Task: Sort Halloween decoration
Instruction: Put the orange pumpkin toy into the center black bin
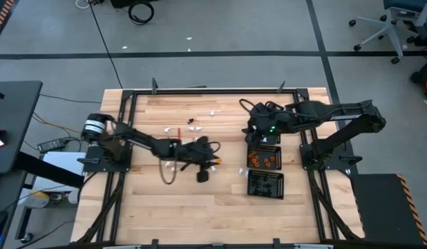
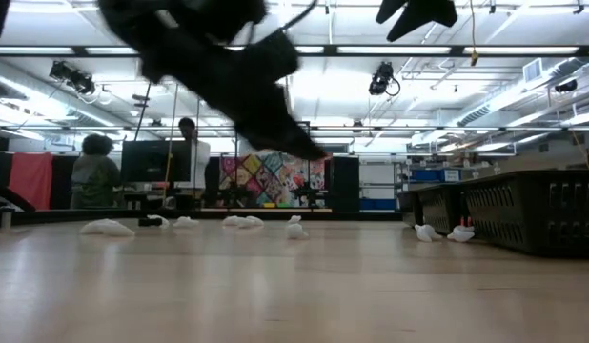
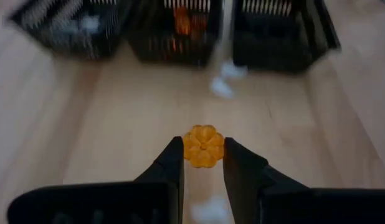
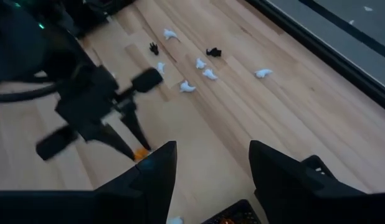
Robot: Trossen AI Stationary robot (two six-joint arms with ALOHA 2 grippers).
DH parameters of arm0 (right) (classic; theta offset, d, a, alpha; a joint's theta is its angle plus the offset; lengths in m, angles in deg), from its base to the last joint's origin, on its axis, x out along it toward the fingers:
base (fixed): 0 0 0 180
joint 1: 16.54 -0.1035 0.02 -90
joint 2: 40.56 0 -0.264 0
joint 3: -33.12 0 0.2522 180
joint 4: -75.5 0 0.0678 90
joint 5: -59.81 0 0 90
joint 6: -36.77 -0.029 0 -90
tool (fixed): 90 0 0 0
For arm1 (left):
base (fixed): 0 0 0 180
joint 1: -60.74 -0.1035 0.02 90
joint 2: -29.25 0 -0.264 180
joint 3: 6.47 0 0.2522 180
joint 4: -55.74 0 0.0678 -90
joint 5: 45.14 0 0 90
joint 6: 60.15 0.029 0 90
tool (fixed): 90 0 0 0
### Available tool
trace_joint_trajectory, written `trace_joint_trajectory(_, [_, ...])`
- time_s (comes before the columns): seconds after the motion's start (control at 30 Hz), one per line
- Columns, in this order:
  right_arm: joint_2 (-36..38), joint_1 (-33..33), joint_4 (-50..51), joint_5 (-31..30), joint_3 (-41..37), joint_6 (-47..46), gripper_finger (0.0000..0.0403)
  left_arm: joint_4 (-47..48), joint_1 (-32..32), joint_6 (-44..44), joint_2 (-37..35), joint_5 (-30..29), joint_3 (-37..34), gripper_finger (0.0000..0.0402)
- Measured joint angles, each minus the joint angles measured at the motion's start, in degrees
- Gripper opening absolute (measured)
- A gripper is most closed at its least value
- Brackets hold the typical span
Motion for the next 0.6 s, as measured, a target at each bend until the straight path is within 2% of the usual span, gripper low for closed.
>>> trace_joint_trajectory(0.43, [8.9, -0.1, 0.6, -1.9, 0.0, -0.2, 0.0203, 0.0, -4.8, 2.5, 24.5, 1.3, 33.5, 0.0073])
trace_joint_trajectory(0.6, [11.9, -0.1, 1.2, -2.8, 0.0, 2.3, 0.0203, 0.8, -5.6, -0.6, 31.7, 1.4, 42.8, 0.0074])
